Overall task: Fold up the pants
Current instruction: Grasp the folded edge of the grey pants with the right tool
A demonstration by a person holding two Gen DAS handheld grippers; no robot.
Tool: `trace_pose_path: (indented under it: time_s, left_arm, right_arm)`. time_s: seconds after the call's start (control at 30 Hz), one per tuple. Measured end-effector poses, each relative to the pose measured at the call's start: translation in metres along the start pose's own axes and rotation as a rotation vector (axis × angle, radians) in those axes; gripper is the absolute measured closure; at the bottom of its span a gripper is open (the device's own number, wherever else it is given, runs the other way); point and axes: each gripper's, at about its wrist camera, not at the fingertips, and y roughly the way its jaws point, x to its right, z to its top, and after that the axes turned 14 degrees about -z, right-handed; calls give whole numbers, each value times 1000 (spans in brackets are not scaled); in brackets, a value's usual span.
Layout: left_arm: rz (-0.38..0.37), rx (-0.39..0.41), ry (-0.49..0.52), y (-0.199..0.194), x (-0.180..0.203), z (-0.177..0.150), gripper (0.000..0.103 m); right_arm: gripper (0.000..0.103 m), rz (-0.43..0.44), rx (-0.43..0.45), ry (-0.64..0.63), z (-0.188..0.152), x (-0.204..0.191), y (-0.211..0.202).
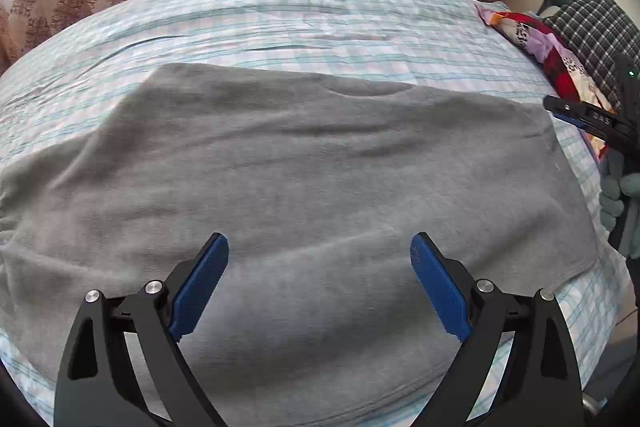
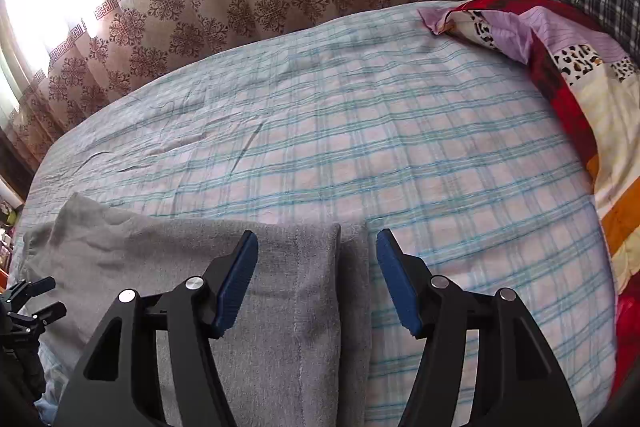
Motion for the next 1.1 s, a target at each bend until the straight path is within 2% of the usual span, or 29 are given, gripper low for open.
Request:
trace_pose_path:
  time_s: [0.1, 0.27, 0.37, 0.5, 0.6, 0.67, 0.7, 0.77, 0.9, 0.97, 1.1]
  left_arm:
    - [-51, -41, 5, 18, 21, -4, 9]
    - [-24, -90, 34, 42, 41, -12, 9]
    - [-19, -100, 39, 46, 45, -11, 9]
    - [-62, -95, 59, 45, 61, -6, 9]
    - [-106, -104, 109, 52, 82, -5, 9]
    - [-127, -123, 144, 59, 95, -6, 9]
    - [-132, -132, 160, 62, 101, -8, 9]
    - [-127, -150, 177, 67, 107, -11, 9]
    - [-146, -166, 168, 66, 108, -12, 9]
    - [-166, -174, 168, 64, 110, -13, 9]
    - [-176, -211, 207, 69, 118, -21, 9]
  right_arm:
    - [41, 73, -27, -5, 7, 2, 19]
    - [42, 232, -86, -20, 8, 5, 43]
    - [52, 336, -104, -3, 6, 12, 42]
    - [54, 425, -77, 10, 5, 17, 31]
    - [54, 373, -110, -34, 2, 10, 41]
    - [65, 318, -133, -42, -1, 8, 50]
    - [82, 283, -139, -29, -2, 11, 52]
    - [94, 288, -148, 38, -1, 17, 45]
    - [96, 222, -57, 65, 6, 19, -1]
    - [96, 136, -33, 41, 9, 16, -12]
    - [96, 16, -121, 4, 0, 14, 29]
